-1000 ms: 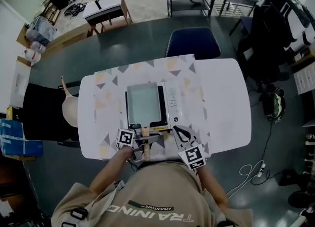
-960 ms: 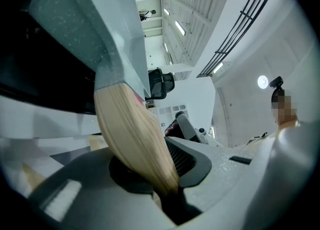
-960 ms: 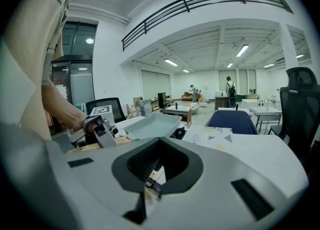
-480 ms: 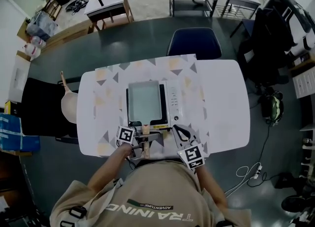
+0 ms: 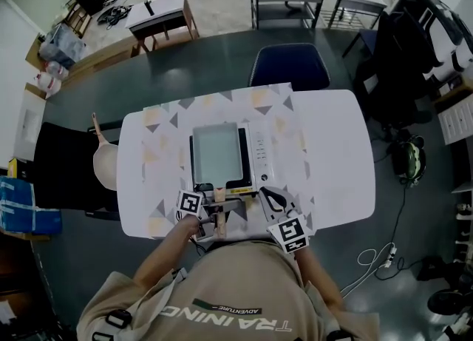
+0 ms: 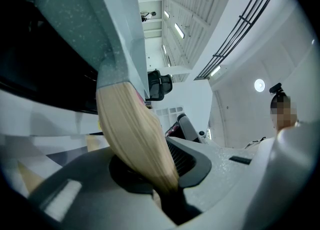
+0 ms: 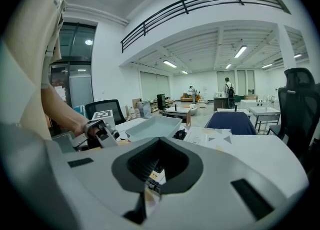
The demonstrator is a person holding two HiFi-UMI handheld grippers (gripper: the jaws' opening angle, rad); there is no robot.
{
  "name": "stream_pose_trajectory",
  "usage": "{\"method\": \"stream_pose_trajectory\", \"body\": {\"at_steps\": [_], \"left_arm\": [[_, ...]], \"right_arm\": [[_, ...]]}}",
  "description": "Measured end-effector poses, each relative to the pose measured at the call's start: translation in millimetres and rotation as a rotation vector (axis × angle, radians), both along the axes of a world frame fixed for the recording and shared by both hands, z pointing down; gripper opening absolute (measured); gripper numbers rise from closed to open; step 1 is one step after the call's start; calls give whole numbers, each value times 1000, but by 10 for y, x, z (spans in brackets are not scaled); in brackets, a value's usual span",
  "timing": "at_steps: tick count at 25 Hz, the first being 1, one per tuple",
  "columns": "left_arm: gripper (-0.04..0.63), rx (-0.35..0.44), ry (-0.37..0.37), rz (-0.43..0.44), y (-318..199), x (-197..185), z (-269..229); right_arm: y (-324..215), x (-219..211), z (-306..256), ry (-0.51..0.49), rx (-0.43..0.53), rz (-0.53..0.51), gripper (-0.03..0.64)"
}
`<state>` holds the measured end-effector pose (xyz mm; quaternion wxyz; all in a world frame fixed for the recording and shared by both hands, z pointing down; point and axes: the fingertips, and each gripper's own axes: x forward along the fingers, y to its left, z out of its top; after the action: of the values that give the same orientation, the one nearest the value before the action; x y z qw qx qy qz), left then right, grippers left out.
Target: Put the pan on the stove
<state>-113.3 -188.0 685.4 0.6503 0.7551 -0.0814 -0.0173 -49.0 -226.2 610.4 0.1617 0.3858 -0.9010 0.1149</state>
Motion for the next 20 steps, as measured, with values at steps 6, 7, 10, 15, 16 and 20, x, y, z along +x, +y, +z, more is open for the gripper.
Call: {"method": "stream_pose_trajectory", "body": {"at_steps": [6,7,10,15,16,20], "left_arm": [[66,-18,10,-4,-2,17,-62],[66,-14,8,-4,-7,13,-61],[64,-14,23,-11,-12,29,-75],[63,-37,13,-18,-5,11,-42],[63,-36,13,-19,-7,12,-42],[63,-43,40,-20,12,29,-83]], "right_arm": [[5,13,-23,2,4,1,2],[4,9,-28,2,5,-1,2],[7,14,-31,5,6,-2,2],[-11,16,-23,4,9,2,2],[-15,20,-21,9,11,2,2],[-4,37,-29,17,16,4,2]]}}
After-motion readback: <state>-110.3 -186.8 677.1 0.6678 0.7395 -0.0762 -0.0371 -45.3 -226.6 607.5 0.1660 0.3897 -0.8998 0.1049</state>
